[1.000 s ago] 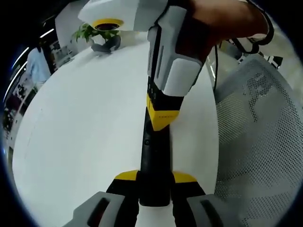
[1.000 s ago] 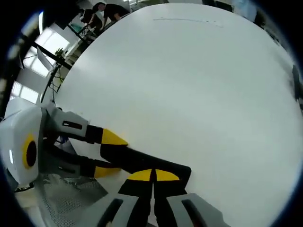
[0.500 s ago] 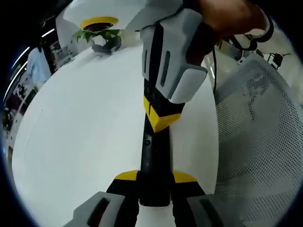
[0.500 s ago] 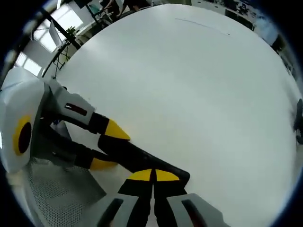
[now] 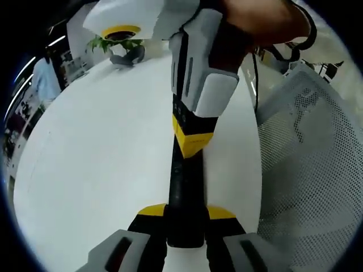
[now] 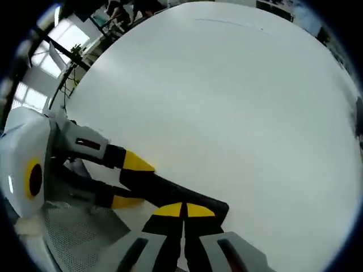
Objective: Press the specified remote control buttons in sequence, fully releasing each button before pressing the next.
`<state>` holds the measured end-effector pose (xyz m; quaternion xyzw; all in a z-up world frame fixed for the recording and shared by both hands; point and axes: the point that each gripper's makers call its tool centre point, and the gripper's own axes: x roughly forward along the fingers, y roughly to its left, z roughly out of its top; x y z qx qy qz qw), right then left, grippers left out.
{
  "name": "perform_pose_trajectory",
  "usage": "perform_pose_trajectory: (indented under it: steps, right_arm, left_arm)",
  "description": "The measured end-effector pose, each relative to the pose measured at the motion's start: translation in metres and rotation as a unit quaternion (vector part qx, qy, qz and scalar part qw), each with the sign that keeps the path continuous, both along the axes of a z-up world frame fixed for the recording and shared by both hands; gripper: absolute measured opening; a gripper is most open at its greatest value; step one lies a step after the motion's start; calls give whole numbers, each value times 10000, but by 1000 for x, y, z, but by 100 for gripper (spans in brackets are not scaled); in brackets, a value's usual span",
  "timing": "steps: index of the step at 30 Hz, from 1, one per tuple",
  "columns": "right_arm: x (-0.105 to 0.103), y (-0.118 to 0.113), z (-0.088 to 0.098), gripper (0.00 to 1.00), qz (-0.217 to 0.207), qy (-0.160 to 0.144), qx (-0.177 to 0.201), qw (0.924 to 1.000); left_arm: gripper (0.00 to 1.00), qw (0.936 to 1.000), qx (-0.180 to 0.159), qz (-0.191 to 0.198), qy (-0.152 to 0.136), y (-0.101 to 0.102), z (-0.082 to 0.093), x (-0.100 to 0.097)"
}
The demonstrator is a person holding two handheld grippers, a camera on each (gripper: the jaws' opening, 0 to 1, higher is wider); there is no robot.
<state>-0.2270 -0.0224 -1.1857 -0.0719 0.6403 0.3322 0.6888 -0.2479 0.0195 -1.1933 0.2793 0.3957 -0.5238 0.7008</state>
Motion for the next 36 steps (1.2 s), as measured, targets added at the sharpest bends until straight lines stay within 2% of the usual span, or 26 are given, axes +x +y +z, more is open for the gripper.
perform_pose_trajectory:
  steps: [5, 10, 12, 15, 28, 36]
  right_arm:
    - [11, 12, 8, 0, -168, 4, 272, 9995]
    - [10, 17, 3, 0, -133, 174, 271, 9994]
    - [10, 18, 3, 0, -83, 131, 222, 9996]
    - [5, 22, 1, 0, -42, 285, 257, 9993]
    - [4, 23, -3, 0, 158, 220, 116, 9996]
    - [3, 23, -4, 0, 106, 179, 50, 9998]
  left_arm:
    - [24, 10000, 13, -22, 28, 0, 0, 0]
    - [24, 10000, -13, -3, 18, 0, 0, 0]
    - [24, 10000, -13, 1, 20, 0, 0, 0]
    - [24, 10000, -21, 3, 22, 0, 0, 0]
    - [24, 10000, -22, 19, 14, 0, 0, 0]
    - [24, 10000, -32, 48, 43, -1, 0, 0]
